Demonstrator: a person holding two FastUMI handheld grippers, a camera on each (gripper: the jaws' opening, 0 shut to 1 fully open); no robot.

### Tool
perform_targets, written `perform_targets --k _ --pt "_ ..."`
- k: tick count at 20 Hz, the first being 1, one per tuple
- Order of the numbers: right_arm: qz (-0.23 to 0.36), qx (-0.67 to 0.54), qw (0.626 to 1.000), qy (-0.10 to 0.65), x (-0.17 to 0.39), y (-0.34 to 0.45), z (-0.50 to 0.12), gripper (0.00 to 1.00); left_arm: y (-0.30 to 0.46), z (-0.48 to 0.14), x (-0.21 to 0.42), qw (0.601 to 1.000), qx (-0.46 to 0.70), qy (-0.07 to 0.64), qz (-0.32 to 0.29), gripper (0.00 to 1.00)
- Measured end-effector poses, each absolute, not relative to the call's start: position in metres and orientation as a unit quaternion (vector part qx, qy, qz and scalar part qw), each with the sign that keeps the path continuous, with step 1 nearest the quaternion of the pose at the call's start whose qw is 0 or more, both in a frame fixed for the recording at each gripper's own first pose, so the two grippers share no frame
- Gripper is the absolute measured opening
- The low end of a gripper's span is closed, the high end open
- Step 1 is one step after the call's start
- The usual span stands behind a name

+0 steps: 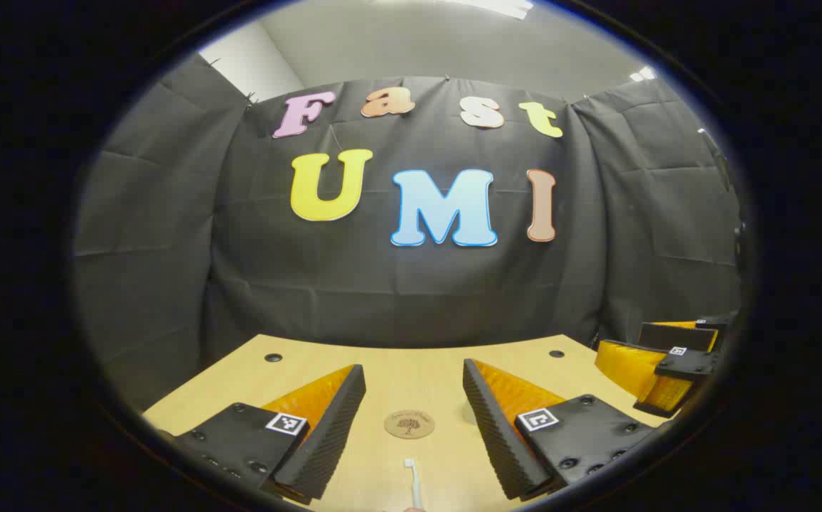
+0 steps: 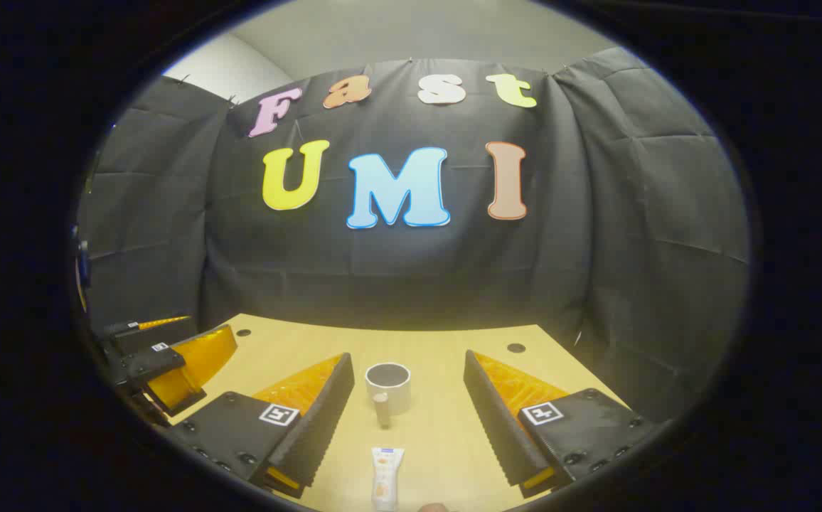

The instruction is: Put the toothbrush and toothpaste on the desktop into the cup, then pick up the cup and place it on the coaster on the desktop.

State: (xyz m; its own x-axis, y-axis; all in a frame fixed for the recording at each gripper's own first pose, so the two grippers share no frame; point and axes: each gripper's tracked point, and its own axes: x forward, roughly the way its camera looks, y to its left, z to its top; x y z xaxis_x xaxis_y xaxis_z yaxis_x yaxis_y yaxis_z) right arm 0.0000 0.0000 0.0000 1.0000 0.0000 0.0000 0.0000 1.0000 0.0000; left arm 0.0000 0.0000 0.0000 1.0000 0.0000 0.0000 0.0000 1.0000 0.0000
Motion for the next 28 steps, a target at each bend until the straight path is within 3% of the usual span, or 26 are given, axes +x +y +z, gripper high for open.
perform_targets --k 16,20,28 --pt "0.005 -0.015 1.0 0.018 -0.004 0.005 -0.006 0.98 0.0 0.0 0.0 1.0 0.0 0.0 0.0 0.92" --pt "0.011 -0.011 0.999 0.036 -0.001 0.01 -0.011 0.98 0.0 -0.005 -0.002 1.0 -0.011 0.023 -0.002 0.92" --pt "0.033 -0.01 0.99 0.133 0.016 0.026 -0.045 0.99 0.003 -0.066 0.011 0.99 -0.045 0.133 -0.004 0.92"
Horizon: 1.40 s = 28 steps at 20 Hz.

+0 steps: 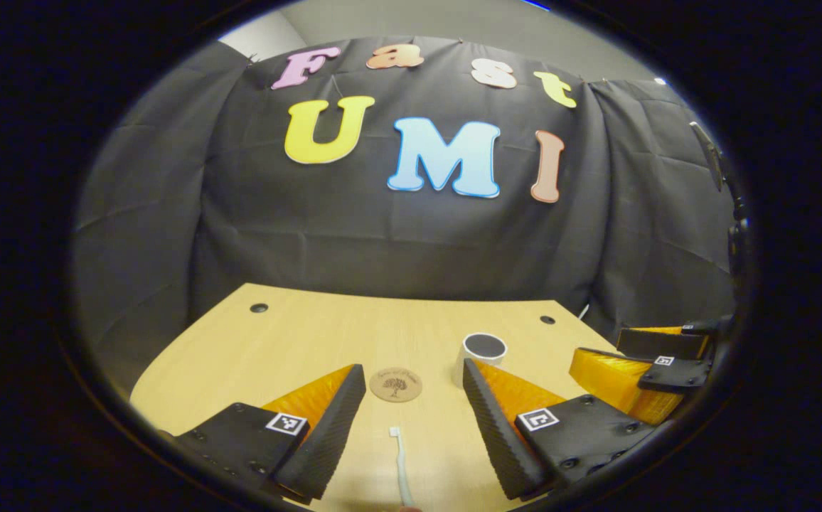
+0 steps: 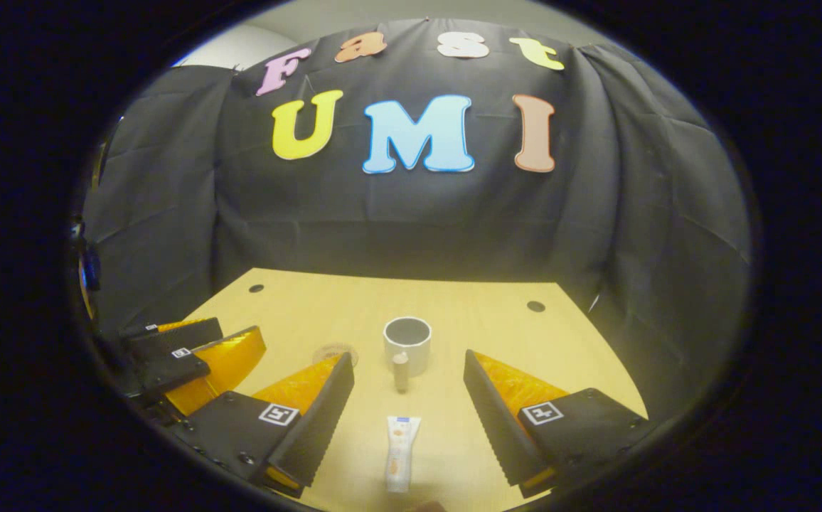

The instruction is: Put the toothbrush and toothpaste on the desktop into the cup, then pick up the cup and place it on the coaster on the desktop.

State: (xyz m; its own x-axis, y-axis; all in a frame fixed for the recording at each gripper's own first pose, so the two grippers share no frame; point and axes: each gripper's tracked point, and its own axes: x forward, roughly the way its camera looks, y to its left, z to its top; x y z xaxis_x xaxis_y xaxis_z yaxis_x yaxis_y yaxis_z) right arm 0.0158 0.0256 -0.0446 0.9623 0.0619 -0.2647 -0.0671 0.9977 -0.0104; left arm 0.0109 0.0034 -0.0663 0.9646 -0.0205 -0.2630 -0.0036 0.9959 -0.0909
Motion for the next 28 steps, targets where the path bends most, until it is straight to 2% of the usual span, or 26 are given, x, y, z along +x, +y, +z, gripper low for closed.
perform_targets --k 4,10,17,23,28 --pt "0.037 -0.014 0.978 0.205 0.03 0.027 -0.076 0.99 0.002 -0.118 0.02 0.972 -0.076 0.221 -0.007 0.92" --pt "0.044 0.004 0.953 0.301 0.039 0.033 -0.117 0.99 0.005 -0.191 0.015 0.919 -0.125 0.373 0.014 0.93" --pt "0.033 -0.005 0.92 0.39 0.039 0.028 -0.16 0.99 0.003 -0.237 0.019 0.871 -0.11 0.478 0.017 0.94" --pt "0.044 0.002 0.873 0.485 0.034 0.033 -0.203 1.0 -0.004 -0.266 0.012 0.825 -0.103 0.555 0.008 0.94" --pt "0.052 0.002 0.846 0.531 0.033 0.037 -0.221 1.0 -0.012 -0.28 -0.002 0.783 -0.087 0.616 -0.009 0.94"
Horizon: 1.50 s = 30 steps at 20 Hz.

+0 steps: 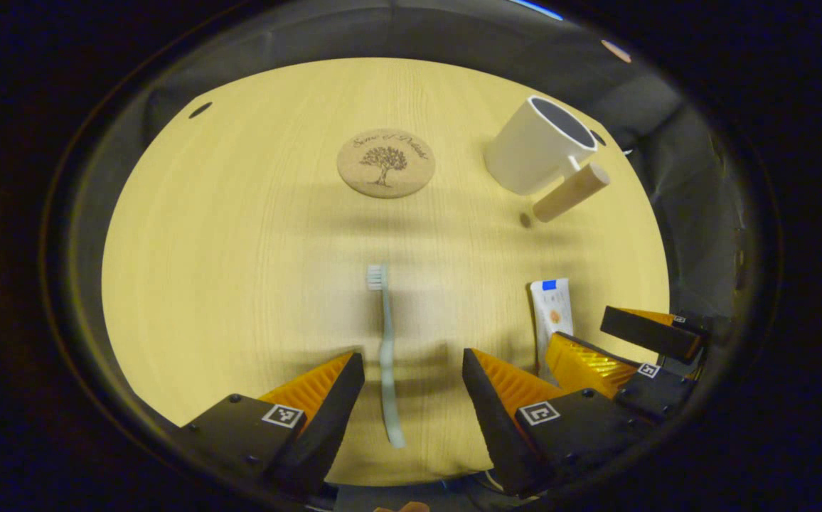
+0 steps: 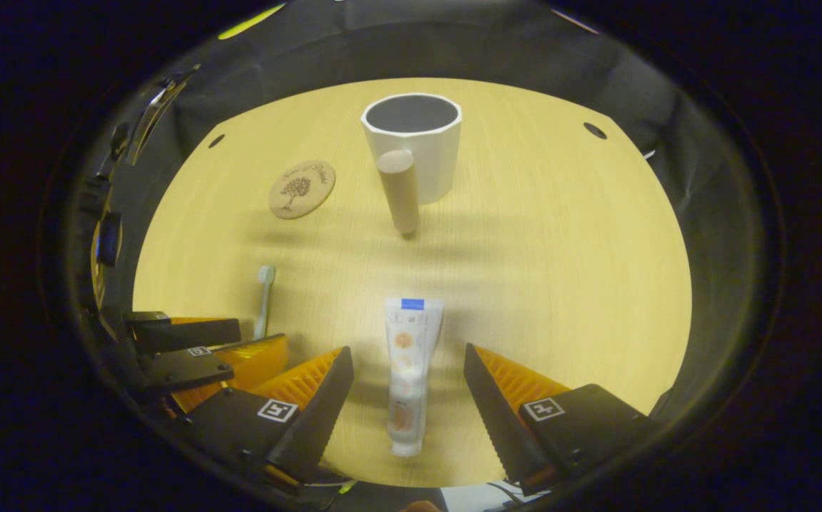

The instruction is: Put the toothbrush and toothpaste on the desktop into the cup, then pick up the cup and place it on the coaster on the desktop.

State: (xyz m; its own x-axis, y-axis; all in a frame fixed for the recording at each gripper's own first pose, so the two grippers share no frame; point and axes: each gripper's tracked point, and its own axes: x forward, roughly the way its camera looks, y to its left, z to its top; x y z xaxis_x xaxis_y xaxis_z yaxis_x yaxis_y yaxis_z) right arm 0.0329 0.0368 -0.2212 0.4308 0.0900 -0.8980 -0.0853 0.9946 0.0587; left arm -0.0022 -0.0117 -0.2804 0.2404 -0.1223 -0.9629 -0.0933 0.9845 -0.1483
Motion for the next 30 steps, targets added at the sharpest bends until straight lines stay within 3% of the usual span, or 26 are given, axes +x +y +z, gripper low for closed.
perform_targets --k 6,14,16,17,18,21,23,24,25,29,30 --pt "0.058 -0.013 0.823 0.565 0.032 0.04 -0.242 0.94 -0.012 -0.297 -0.011 0.75 -0.08 0.657 0.002 0.95" --pt "0.052 -0.012 0.804 0.592 0.032 0.033 -0.259 0.95 -0.01 -0.3 -0.012 0.733 -0.04 0.679 0.003 0.93" --pt "0.047 -0.006 0.803 0.595 0.032 0.032 -0.257 0.82 -0.002 -0.302 -0.012 0.729 -0.021 0.684 0.011 0.85" --pt "0.045 -0.001 0.802 0.596 0.033 0.031 -0.258 0.74 0.003 -0.302 -0.012 0.728 -0.015 0.685 0.014 0.69" --pt "0.045 0.003 0.802 0.596 0.033 0.033 -0.254 0.7 0.004 -0.302 -0.012 0.728 -0.014 0.685 0.015 0.63" --pt "0.048 0.009 0.799 0.599 0.033 0.035 -0.255 0.39 0.006 -0.3 -0.013 0.725 -0.013 0.688 0.022 0.36" --pt "0.051 0.005 0.801 0.596 0.034 0.036 -0.256 0.45 0.002 -0.3 -0.014 0.725 -0.012 0.689 0.015 0.35" --pt "0.054 0.002 0.802 0.594 0.034 0.037 -0.256 0.39 0.001 -0.302 -0.016 0.719 -0.018 0.694 0.026 0.35" --pt "0.054 0.001 0.804 0.592 0.033 0.037 -0.255 0.4 0.0 -0.3 -0.013 0.723 -0.019 0.69 0.026 0.14" --pt "0.06 0.008 0.808 0.586 0.032 0.039 -0.255 0.36 0.001 -0.3 -0.014 0.73 -0.034 0.682 0.017 0.14" --pt "0.061 0.012 0.808 0.586 0.031 0.038 -0.255 0.31 0.001 -0.299 -0.014 0.733 -0.04 0.679 0.016 0.14"
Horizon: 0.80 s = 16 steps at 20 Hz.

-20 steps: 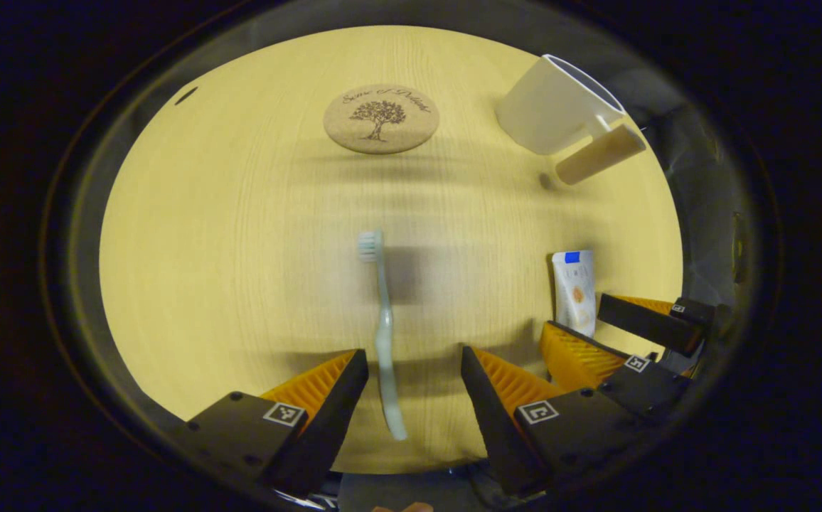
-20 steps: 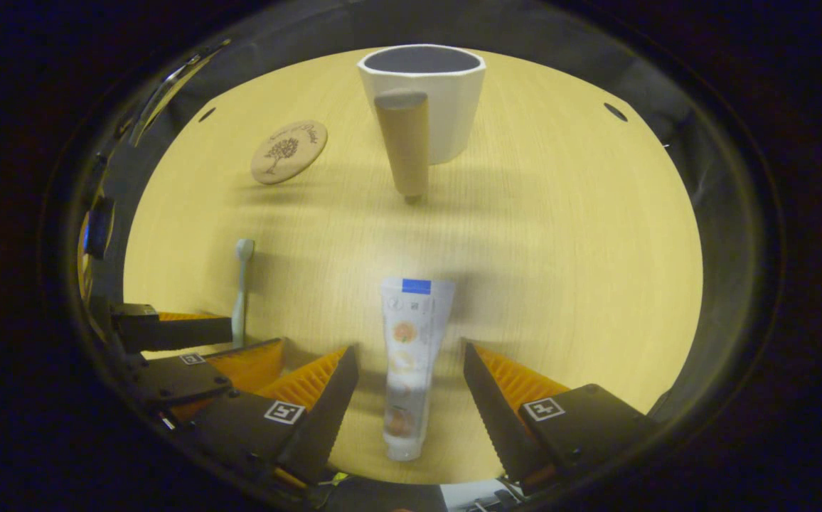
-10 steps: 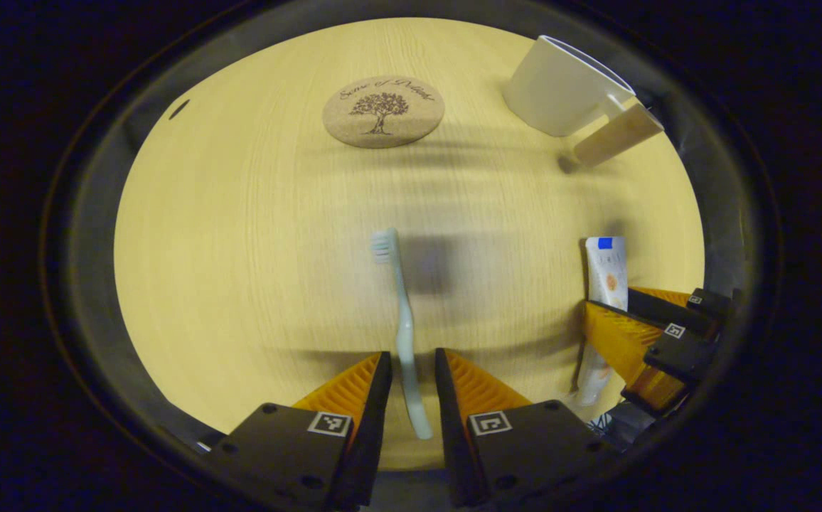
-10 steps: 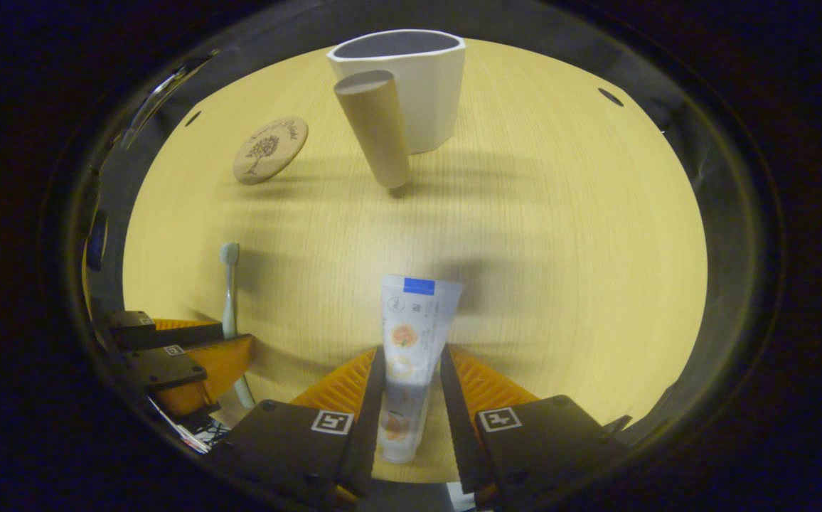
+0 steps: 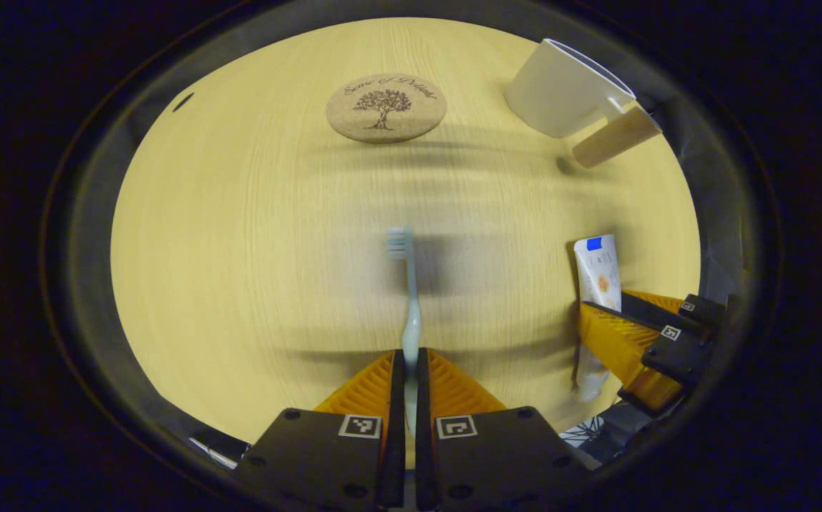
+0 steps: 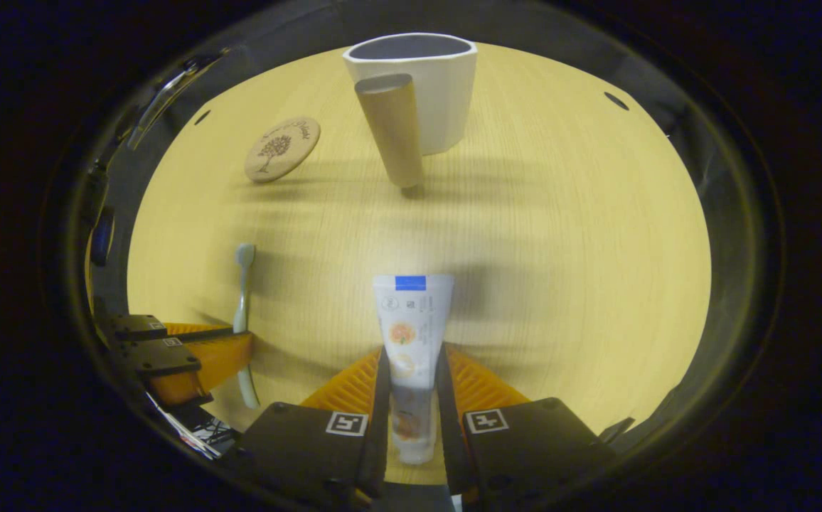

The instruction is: Put the toothbrush and toothpaste on the desktop into the cup, then pick up the cup and place it on the coaster on the desktop.

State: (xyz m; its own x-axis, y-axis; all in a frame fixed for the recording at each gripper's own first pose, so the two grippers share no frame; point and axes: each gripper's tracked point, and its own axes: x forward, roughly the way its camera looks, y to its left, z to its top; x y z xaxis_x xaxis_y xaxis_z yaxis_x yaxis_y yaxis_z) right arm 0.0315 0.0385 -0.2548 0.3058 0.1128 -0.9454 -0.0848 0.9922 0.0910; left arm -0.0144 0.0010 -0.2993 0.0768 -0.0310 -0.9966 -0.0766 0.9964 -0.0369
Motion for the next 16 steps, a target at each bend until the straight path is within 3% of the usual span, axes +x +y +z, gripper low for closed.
perform_targets --k 2,3,16 --pt "0.062 0.023 0.809 0.584 0.03 0.038 -0.254 0.37 0.002 -0.299 -0.015 0.74 -0.049 0.671 0.016 0.14" --pt "0.062 0.028 0.81 0.582 0.028 0.037 -0.253 0.36 0.002 -0.298 -0.015 0.742 -0.057 0.668 0.018 0.11" --pt "0.116 0.049 0.869 0.479 0.008 0.041 -0.216 0.36 -0.014 -0.276 -0.027 0.816 -0.105 0.568 0.014 0.11"
